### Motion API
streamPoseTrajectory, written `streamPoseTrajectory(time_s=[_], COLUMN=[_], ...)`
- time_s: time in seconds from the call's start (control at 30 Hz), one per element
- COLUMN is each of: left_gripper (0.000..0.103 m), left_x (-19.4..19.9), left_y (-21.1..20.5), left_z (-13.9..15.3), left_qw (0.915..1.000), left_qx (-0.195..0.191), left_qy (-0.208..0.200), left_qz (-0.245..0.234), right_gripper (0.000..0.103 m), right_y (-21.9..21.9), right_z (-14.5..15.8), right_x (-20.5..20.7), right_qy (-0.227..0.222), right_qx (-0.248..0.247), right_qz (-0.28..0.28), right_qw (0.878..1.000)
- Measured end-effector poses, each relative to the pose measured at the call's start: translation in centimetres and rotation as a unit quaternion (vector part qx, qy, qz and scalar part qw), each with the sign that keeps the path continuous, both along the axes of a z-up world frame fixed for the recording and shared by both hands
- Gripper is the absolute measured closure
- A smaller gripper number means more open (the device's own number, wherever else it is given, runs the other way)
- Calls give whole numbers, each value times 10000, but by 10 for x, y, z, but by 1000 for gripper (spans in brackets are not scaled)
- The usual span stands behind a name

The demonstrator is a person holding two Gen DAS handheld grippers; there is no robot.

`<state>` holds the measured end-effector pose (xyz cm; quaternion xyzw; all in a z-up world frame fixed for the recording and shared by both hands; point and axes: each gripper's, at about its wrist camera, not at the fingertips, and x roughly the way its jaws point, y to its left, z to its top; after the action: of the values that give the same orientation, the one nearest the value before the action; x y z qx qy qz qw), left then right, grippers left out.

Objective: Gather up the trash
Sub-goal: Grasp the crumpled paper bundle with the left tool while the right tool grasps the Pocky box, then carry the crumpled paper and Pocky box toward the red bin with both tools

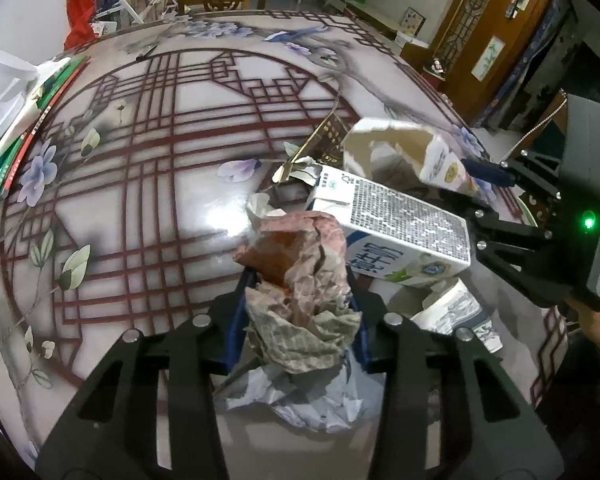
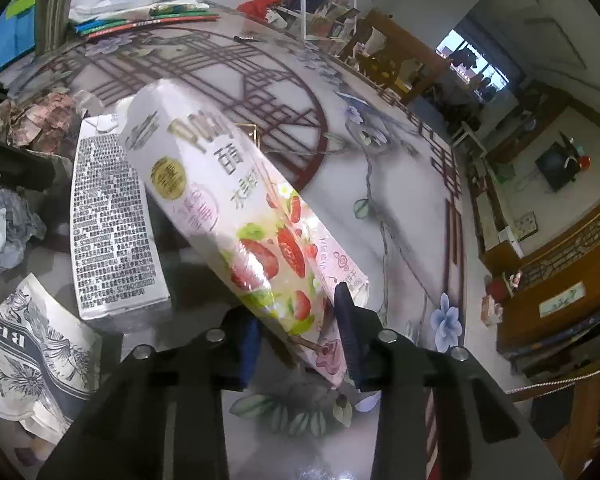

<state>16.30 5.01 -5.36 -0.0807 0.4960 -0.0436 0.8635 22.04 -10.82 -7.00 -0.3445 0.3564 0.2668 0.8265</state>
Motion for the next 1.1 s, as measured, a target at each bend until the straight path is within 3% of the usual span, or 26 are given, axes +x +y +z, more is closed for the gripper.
streamPoseTrajectory(time_s=[0.43,0.7,1.1], left_gripper=[66,66,66], left_x=[-8,-11,-21], left_y=[14,17,14], left_z=[11,21,33], left_qw=[9991,9984,9980], left_qx=[-82,-146,-57], left_qy=[-239,-392,-548], left_qz=[338,384,323], right_gripper=[78,78,78], right_y=[-21,-36,-49], right_z=[19,36,59], right_x=[-3,-4,-17], right_qy=[366,711,658], right_qx=[694,1365,1700], right_qz=[-149,-270,-342], right_qw=[9968,9877,9826])
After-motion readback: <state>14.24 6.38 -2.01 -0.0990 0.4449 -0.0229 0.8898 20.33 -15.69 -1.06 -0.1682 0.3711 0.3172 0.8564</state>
